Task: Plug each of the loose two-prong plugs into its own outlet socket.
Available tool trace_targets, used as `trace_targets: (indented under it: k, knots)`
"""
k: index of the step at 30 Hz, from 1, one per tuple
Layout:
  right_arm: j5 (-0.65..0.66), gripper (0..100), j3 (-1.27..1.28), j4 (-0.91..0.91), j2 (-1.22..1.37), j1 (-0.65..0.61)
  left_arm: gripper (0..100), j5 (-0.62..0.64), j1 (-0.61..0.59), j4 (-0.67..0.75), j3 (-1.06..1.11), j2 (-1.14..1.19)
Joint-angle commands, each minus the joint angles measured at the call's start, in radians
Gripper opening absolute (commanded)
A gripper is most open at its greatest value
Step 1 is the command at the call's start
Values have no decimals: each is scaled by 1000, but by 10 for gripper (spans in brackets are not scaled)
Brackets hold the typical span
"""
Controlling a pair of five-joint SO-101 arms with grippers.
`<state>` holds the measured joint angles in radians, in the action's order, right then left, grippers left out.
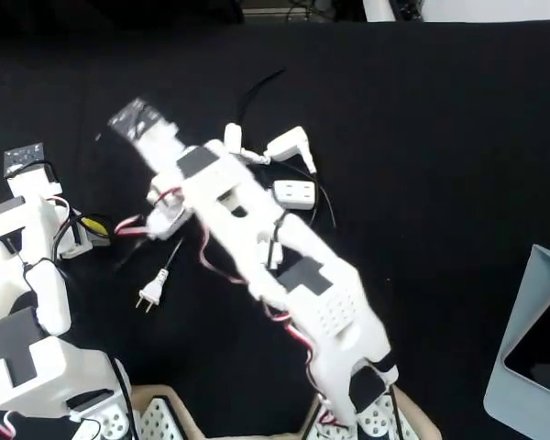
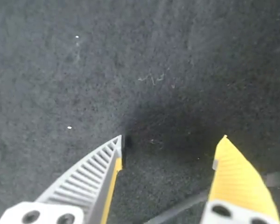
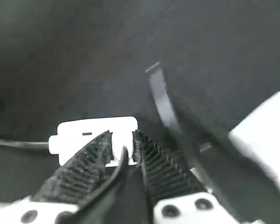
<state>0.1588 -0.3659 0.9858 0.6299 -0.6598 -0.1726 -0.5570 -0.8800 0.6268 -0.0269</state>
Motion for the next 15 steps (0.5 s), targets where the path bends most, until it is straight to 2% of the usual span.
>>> trace_targets:
  k: [1,5,8,13,15]
  knots:
    - [0,11,-51,-206,-42,80,306,9,-8,17,-7,-5]
    - [-12,12,-51,-382,-41,149,306,9,-10,17,-5,-5]
    - [-97,25,-54,-448,-41,189,306,9,-10,17,-5,-5]
    - [-169,216,-47,-453,-39,227,306,9,-10,17,-5,-5]
    - [-163,259,-33,-453,-33,232,306,9,-10,17,-5,-5]
